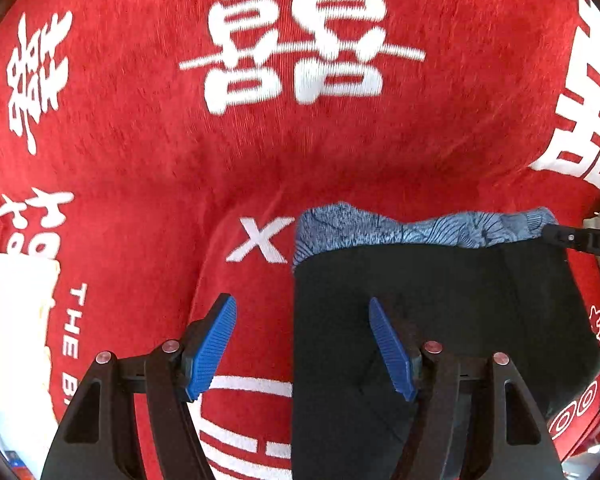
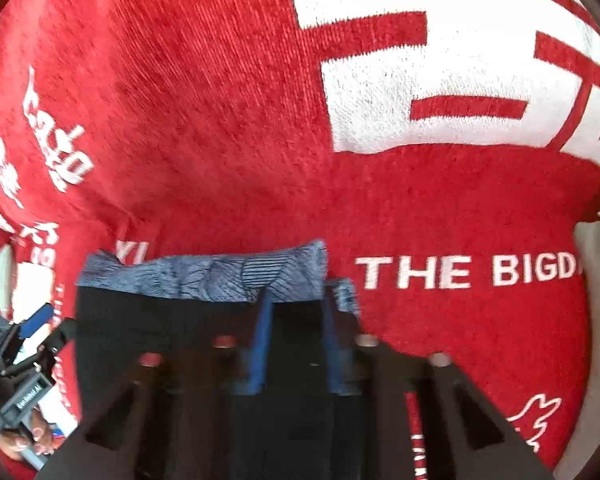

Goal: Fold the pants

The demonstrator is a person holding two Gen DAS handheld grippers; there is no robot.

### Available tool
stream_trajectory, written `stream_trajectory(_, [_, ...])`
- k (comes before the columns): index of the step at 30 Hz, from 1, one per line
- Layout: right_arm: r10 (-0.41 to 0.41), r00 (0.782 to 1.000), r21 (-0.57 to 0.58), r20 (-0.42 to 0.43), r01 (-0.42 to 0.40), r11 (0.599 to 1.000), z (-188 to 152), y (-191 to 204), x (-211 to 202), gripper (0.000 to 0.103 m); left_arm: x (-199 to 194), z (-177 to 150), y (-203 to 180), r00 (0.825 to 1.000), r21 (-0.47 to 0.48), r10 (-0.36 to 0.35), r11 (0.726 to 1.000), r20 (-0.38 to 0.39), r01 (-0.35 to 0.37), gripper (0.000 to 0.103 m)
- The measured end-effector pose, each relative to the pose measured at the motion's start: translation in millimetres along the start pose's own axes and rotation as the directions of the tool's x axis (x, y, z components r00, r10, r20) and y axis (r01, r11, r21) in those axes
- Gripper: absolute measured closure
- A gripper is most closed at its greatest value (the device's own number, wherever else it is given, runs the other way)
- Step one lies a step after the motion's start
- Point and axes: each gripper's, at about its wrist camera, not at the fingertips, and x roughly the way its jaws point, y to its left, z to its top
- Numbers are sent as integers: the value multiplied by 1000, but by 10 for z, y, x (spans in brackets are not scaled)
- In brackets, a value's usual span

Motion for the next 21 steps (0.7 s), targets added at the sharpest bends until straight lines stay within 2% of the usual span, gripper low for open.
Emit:
stream_trajectory(2, [-49, 999, -30, -5, 48, 998, -48, 40, -18, 90, 80, -58, -24, 1000, 11, -9, 1000, -20, 9, 33])
stream_trajectory(5, [-106, 994, -67, -32, 104, 992, -158, 20, 0, 90, 151, -125, -82, 999, 27, -11, 1000, -50, 13, 33])
stream_trajectory(8, [-187, 981, -94, -55, 182, 979, -279, 21, -5, 90, 98, -108, -63, 998, 25, -23, 999, -59, 25, 33])
stream_trajectory(10, [-210, 976, -89, -61, 204, 975, -353, -19, -75, 89, 27, -70, -36, 998, 30, -23, 999, -56, 24, 33])
stream_trajectory(12, [-183, 981, -48, -60, 180, 982, -444, -58, -193, 87, -15, -35, -6, 997, 36, -39, 999, -62, 41, 33])
stream_trajectory(15, [-156, 987, 1, -25, 156, 988, -611, -44, -429, 68, 5, -66, -7, 993, 38, -61, 997, -99, 65, 33])
stream_trajectory(16, [-146, 989, 4, -10, 146, 989, -674, -13, -499, 59, 44, -100, -23, 992, 47, -54, 997, -115, 60, 33])
stream_trajectory(19, [-138, 990, -34, 30, 139, 990, -903, 213, -601, 57, 225, -258, -28, 988, 31, -52, 998, -146, 58, 16])
stream_trajectory(21, [-128, 991, -52, 29, 129, 990, -994, 332, -543, 57, 328, -329, 11, 986, -12, -70, 998, -148, 68, 15])
